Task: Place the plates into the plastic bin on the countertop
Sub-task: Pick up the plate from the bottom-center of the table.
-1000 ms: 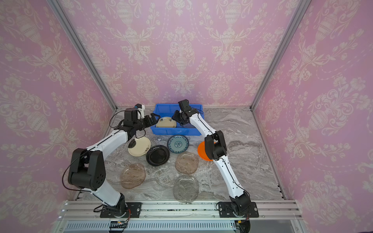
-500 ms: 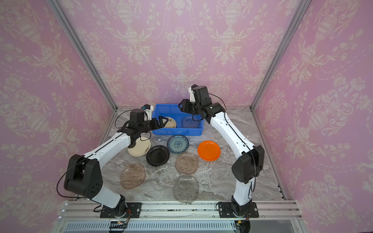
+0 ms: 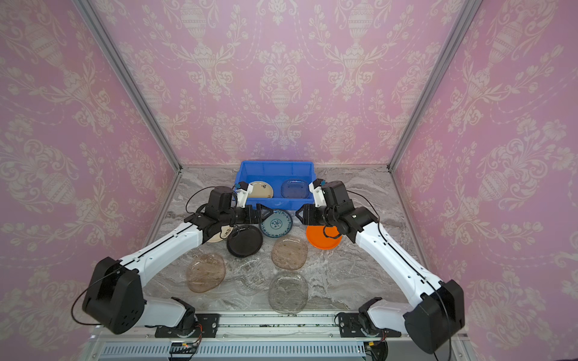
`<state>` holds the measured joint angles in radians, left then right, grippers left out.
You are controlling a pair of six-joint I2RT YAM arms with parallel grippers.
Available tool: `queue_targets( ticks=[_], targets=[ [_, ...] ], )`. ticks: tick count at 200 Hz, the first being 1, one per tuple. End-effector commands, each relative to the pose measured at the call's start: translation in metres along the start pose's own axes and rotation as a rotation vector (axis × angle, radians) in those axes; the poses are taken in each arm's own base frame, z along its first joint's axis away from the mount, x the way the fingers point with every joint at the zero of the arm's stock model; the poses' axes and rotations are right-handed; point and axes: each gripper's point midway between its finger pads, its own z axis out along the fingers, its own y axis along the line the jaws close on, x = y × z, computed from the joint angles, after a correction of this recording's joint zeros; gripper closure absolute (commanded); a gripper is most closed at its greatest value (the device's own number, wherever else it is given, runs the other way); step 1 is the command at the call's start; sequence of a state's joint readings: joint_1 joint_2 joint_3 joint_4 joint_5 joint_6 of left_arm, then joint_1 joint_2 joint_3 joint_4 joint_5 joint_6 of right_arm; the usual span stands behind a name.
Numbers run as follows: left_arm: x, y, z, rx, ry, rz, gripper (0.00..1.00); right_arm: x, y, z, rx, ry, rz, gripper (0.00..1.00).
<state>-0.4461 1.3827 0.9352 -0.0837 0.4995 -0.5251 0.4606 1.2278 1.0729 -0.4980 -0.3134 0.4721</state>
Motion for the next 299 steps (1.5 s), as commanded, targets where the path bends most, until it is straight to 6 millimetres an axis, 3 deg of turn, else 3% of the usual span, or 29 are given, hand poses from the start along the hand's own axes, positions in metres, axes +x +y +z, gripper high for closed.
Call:
queue_targets(
  ticks=[1,32,57,102,128,209,299],
  targets=[
    [0.027,-0.013,-0.011,0.033,0.068,0.002,0.01,0.046,-0.013,0.002,-0.002,0.108,0.067,0.51],
    [0.058,-0.007,-0.017,0.009,0.125,-0.019,0.01,0.112,-0.050,0.004,0.127,0.252,0.175,0.61],
    [0.066,-0.005,-0.016,-0.004,0.130,-0.024,0.01,0.165,-0.069,0.010,0.182,0.342,0.247,0.62],
    [0.063,-0.008,-0.006,0.022,0.112,-0.032,0.01,0.211,-0.071,0.017,0.131,0.372,0.321,0.62],
    [0.069,-0.008,-0.001,0.025,0.133,-0.034,0.01,0.225,-0.068,0.021,0.121,0.393,0.323,0.62],
    [0.075,-0.001,0.001,0.007,0.135,-0.043,0.01,0.243,-0.055,0.038,0.098,0.436,0.317,0.63],
    [0.077,0.005,0.005,-0.011,0.139,-0.045,0.01,0.260,-0.062,0.043,0.122,0.482,0.342,0.73]
  ],
)
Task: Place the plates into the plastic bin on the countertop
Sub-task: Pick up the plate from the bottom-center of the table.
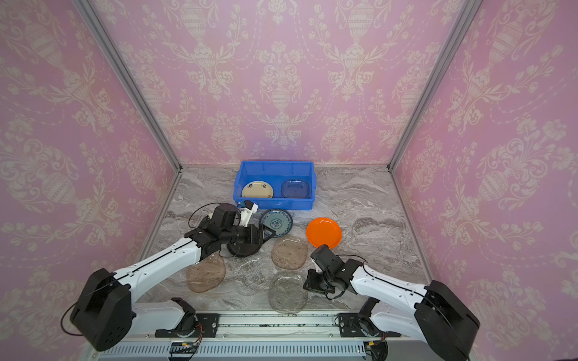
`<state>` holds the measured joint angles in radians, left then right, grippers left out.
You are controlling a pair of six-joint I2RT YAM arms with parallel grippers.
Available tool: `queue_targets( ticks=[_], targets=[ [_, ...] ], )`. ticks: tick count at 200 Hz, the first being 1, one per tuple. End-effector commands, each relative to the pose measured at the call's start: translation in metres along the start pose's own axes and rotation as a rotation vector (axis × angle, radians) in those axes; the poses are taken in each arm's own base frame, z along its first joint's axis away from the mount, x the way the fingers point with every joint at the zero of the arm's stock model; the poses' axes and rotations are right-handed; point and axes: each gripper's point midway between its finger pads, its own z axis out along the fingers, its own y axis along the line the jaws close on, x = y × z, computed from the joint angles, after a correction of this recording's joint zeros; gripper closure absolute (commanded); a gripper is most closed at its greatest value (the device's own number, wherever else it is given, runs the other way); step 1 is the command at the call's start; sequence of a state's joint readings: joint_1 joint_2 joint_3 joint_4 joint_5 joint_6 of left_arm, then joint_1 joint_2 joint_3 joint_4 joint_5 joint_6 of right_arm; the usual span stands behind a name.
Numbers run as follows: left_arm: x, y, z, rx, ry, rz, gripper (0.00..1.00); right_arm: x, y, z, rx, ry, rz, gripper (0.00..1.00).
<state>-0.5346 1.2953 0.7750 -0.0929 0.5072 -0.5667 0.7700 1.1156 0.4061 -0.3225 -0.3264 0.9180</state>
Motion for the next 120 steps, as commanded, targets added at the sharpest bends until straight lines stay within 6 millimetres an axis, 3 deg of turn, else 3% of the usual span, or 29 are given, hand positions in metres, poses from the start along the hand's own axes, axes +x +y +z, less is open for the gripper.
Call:
queue_targets(
  ticks=[1,72,120],
  targets=[
    [0.0073,0.0083,0.0067,-0.026,0.015,-0.016,0.01,0.0065,-0.0035,0.0059,-0.007,0.020,0.021,0.73],
    [0.0086,0.0127,0.0088,-0.040,0.018,-0.023,0.01,0.0102,-0.0065,0.0133,-0.004,0.044,0.021,0.80],
    [0.0084,0.0145,0.0104,-0.047,0.018,-0.019,0.01,0.0112,-0.0085,0.0035,0.008,0.027,0.014,0.84]
  ],
)
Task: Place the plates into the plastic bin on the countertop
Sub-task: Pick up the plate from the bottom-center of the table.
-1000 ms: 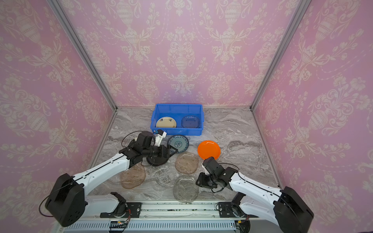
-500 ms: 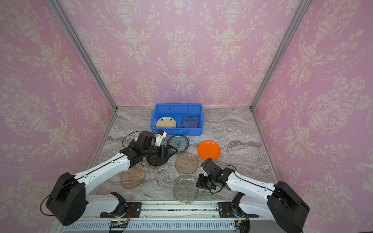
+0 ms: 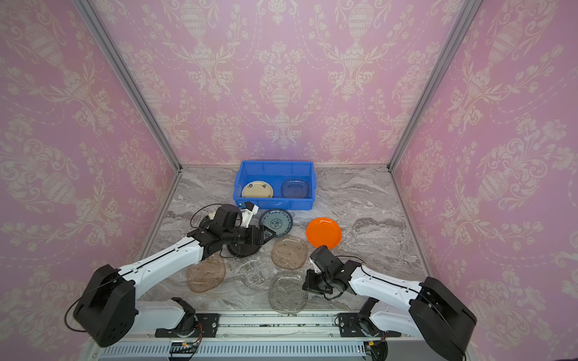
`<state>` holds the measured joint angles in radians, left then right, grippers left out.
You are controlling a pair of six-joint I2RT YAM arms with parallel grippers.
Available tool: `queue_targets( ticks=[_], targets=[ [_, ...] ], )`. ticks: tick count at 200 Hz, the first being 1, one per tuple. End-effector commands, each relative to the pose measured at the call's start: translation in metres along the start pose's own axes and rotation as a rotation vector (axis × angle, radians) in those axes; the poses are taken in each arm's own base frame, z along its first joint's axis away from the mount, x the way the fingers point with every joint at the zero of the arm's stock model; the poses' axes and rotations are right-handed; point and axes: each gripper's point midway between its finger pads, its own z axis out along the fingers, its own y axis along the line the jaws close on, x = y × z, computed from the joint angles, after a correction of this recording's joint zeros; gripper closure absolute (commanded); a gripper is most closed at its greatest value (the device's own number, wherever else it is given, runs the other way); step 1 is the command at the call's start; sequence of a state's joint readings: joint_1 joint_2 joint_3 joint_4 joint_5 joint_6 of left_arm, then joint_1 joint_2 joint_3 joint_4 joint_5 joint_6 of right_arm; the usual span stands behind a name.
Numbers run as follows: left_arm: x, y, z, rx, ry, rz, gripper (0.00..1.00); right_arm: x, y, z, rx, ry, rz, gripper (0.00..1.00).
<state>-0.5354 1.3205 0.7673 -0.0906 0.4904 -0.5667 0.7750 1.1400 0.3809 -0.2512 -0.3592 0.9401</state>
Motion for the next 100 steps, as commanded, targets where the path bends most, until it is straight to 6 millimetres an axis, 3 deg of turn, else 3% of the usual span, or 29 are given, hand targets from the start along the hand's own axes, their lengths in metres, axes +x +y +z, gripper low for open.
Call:
queue_targets(
  ticks=[1,52,75,100],
  targets=[
    [0.004,0.005,0.005,-0.019,0.005,-0.007,0.01,0.008,-0.012,-0.004,0.045,0.010,0.004,0.84],
    [-0.001,0.004,0.013,-0.008,0.009,-0.002,0.01,0.013,-0.021,-0.012,0.057,-0.013,0.007,0.88],
    [0.001,0.006,0.017,-0.003,0.018,-0.009,0.01,0.011,-0.020,-0.012,0.063,-0.013,0.001,0.85],
    [0.004,0.007,0.017,-0.002,0.017,-0.012,0.01,0.009,-0.016,-0.008,0.062,-0.001,-0.009,0.75]
  ],
)
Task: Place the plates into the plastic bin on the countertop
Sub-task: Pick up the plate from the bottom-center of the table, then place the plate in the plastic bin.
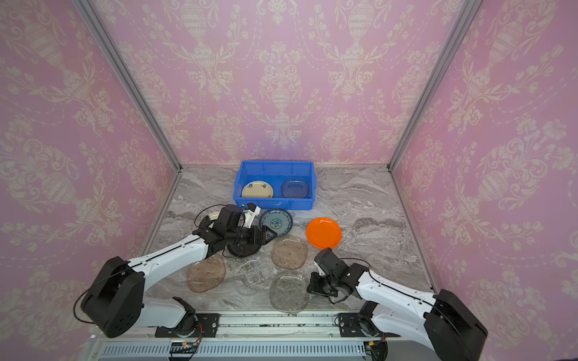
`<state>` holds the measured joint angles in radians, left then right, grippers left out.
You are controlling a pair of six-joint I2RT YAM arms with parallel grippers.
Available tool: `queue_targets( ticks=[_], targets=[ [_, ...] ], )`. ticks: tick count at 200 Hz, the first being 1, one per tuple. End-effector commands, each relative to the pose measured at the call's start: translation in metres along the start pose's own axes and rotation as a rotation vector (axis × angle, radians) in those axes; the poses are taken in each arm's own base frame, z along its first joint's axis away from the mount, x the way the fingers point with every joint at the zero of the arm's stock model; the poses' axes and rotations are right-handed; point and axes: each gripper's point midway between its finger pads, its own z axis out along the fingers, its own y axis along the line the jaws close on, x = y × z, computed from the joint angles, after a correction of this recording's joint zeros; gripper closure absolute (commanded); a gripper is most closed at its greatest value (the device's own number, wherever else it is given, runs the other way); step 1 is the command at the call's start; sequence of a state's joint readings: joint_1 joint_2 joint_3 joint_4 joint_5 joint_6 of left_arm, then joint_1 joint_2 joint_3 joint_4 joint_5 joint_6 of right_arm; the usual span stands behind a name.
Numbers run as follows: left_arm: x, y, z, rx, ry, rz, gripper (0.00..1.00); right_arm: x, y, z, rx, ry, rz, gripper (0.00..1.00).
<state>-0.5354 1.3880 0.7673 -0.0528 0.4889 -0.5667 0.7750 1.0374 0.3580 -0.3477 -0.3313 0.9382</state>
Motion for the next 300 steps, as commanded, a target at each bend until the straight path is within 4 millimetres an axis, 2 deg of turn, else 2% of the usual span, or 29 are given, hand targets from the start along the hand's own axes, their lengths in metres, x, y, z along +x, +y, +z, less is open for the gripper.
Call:
queue_targets(
  ticks=[1,18,52,79,105,113,129,165,178,197,220,249,266,281,285,300],
  targets=[
    [0.001,-0.004,0.001,0.014,-0.006,0.002,0.01,0.000,-0.003,0.003,0.032,0.011,-0.014,0.75],
    [0.000,-0.004,-0.001,0.010,-0.010,0.010,0.01,-0.002,-0.001,0.008,0.031,0.015,-0.014,0.75],
    [0.000,-0.003,-0.003,-0.001,-0.014,0.016,0.01,-0.001,-0.001,0.014,0.033,0.032,-0.005,0.87],
    [-0.001,-0.003,-0.002,-0.002,-0.015,0.018,0.01,0.001,-0.004,0.009,0.033,0.022,-0.001,0.88],
    [-0.002,-0.003,0.000,-0.004,-0.012,0.016,0.01,0.002,-0.004,0.005,0.036,0.021,-0.006,0.94],
    [-0.004,-0.004,0.000,-0.001,-0.012,0.019,0.01,0.003,-0.004,0.004,0.042,0.023,-0.012,1.00],
    [-0.006,-0.006,-0.001,-0.002,-0.012,0.029,0.01,0.004,-0.006,0.000,0.054,0.027,-0.019,1.00],
    [-0.014,-0.011,-0.004,-0.012,-0.021,0.066,0.01,0.010,0.000,-0.015,0.037,0.031,-0.040,1.00],
    [-0.020,-0.014,-0.005,-0.011,-0.025,0.080,0.01,0.010,0.008,-0.025,0.010,0.025,-0.062,1.00],
    [-0.031,-0.020,-0.010,-0.014,-0.046,0.108,0.01,-0.001,0.027,-0.049,-0.009,-0.029,-0.109,1.00],
    [-0.049,-0.028,-0.020,-0.010,-0.102,0.144,0.01,-0.027,0.046,-0.076,0.019,-0.104,-0.137,1.00],
    [-0.081,-0.036,-0.039,0.023,-0.199,0.157,0.01,-0.091,0.068,-0.101,0.104,-0.218,-0.129,1.00],
    [-0.101,-0.041,-0.050,0.054,-0.261,0.158,0.01,-0.133,0.094,-0.108,0.094,-0.270,-0.161,1.00],
    [-0.115,-0.047,-0.057,0.098,-0.296,0.153,0.02,-0.161,0.113,-0.107,0.077,-0.291,-0.187,1.00],
    [-0.119,-0.048,-0.059,0.109,-0.304,0.151,0.02,-0.173,0.126,-0.115,0.057,-0.322,-0.202,1.00],
    [-0.129,-0.048,-0.064,0.124,-0.318,0.145,0.03,-0.196,0.137,-0.112,0.042,-0.328,-0.204,1.00]
  ],
)
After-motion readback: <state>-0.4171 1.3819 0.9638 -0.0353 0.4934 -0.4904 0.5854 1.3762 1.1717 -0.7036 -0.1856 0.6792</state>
